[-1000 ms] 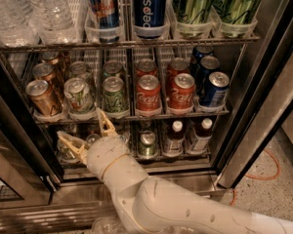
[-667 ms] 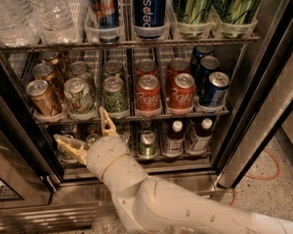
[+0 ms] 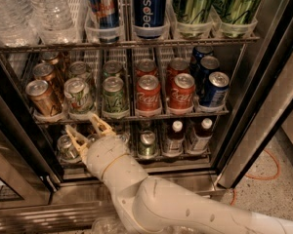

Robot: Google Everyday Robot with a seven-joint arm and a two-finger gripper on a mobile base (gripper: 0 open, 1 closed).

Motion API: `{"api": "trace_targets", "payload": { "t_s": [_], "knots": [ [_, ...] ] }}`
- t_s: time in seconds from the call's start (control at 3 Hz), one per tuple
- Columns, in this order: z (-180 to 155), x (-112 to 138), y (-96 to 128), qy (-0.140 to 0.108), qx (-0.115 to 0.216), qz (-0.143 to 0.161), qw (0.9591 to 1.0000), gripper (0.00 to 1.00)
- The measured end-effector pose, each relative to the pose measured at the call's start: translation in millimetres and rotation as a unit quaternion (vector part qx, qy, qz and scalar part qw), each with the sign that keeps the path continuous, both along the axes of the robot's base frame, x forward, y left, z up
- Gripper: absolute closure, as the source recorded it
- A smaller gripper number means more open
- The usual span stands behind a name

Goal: Pick 7up can from middle shelf of fridge

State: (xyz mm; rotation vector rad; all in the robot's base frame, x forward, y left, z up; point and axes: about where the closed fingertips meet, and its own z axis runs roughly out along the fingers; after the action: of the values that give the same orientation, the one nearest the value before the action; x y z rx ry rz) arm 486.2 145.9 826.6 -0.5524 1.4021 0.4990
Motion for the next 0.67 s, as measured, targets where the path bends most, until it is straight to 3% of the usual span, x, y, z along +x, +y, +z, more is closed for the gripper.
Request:
{"api": "trace_targets", "payload": {
  "t_s": [0.33,0.67],
  "knots": [
    [-0.7,1.4,1.7,-0.002,-0.004,0.001,1.0,0.26],
    [-1.8,3.2,3.8,-0.003,-0.008,0.004,1.0,0.15]
  ]
}}
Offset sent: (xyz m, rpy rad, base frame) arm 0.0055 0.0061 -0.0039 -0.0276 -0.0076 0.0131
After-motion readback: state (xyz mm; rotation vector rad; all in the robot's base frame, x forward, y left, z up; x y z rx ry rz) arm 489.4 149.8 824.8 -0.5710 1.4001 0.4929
